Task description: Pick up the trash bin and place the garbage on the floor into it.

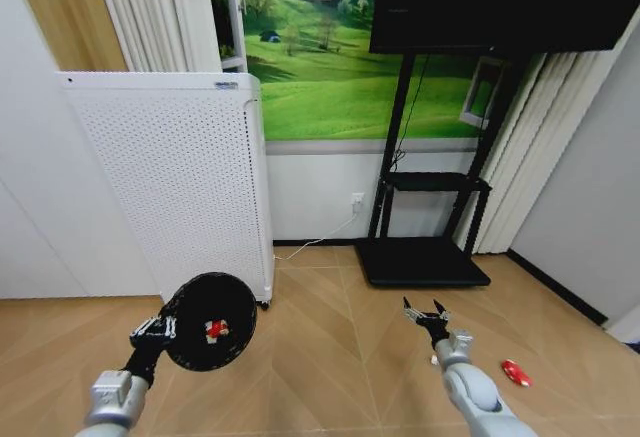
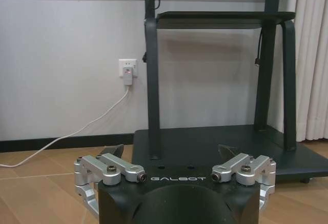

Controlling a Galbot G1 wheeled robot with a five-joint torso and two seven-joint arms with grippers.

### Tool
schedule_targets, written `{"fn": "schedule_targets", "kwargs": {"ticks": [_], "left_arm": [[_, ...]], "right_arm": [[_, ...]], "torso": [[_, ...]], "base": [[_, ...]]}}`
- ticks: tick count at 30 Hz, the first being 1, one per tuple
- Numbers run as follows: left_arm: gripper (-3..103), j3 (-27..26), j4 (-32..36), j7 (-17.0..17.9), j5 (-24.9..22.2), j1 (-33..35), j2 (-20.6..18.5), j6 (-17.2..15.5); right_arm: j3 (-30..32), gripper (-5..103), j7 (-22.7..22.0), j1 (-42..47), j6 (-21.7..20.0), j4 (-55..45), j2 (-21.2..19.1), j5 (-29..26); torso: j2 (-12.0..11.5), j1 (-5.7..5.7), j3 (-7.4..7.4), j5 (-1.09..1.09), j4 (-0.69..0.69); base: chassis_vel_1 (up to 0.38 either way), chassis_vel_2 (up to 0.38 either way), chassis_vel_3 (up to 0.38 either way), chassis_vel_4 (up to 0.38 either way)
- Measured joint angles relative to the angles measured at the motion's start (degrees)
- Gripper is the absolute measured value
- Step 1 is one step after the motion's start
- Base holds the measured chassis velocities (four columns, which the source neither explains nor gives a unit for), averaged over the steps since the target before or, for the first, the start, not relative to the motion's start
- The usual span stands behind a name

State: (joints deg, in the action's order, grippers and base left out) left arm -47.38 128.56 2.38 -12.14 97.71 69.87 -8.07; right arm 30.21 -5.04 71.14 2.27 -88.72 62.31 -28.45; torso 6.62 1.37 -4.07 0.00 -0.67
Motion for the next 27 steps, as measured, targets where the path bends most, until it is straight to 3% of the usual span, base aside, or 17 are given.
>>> {"fn": "schedule_targets", "kwargs": {"ticks": [4,5,11,15,20,24,27], "left_arm": [[6,0.27,-0.37,0.04,0.26,-0.20,0.21,-0.06],[6,0.34,-0.50,0.07,0.30,-0.23,0.25,-0.06],[6,0.50,-0.91,0.06,0.38,-0.54,0.27,-0.13],[6,0.73,-1.14,0.04,0.44,-0.85,0.34,-0.20],[6,1.38,-1.89,0.05,0.90,-1.44,0.67,-0.24],[6,2.03,-3.31,0.09,1.33,-1.80,1.02,-0.25],[6,2.53,-4.45,0.09,1.55,-2.42,1.01,-0.25]], "right_arm": [[-0.21,100,0.36,-0.15,0.75,0.73,-0.27,0.03],[-0.29,100,0.37,-0.27,1.01,0.99,-0.41,0.03],[-0.65,100,0.73,-0.91,2.05,2.30,-0.98,0.49],[-0.83,100,0.84,-1.43,2.16,2.96,-1.35,0.50],[-1.48,100,1.29,-2.45,2.68,4.79,-2.75,0.65],[-3.54,100,3.35,-2.58,2.53,7.11,-6.81,5.87],[-5.34,100,3.63,-2.37,1.30,8.06,-9.07,6.77]], "torso": [[0.00,0.00,0.00,0.05,0.02],[0.00,0.01,-0.01,-0.07,0.02],[0.00,0.00,0.00,0.03,0.00],[0.00,0.00,0.00,0.01,-0.03],[0.00,0.00,0.00,-0.02,0.04],[0.00,0.00,0.00,-0.02,0.03],[0.00,0.00,0.00,0.00,0.01]], "base": [[-0.267,-0.248,0.234,0.257],[-0.277,-0.292,0.294,0.281],[-0.275,-0.283,0.279,0.245],[-0.122,-0.172,0.143,0.079],[0.056,0.039,-0.035,-0.029],[0.062,0.057,-0.071,-0.059],[0.000,0.000,0.000,0.000]]}}
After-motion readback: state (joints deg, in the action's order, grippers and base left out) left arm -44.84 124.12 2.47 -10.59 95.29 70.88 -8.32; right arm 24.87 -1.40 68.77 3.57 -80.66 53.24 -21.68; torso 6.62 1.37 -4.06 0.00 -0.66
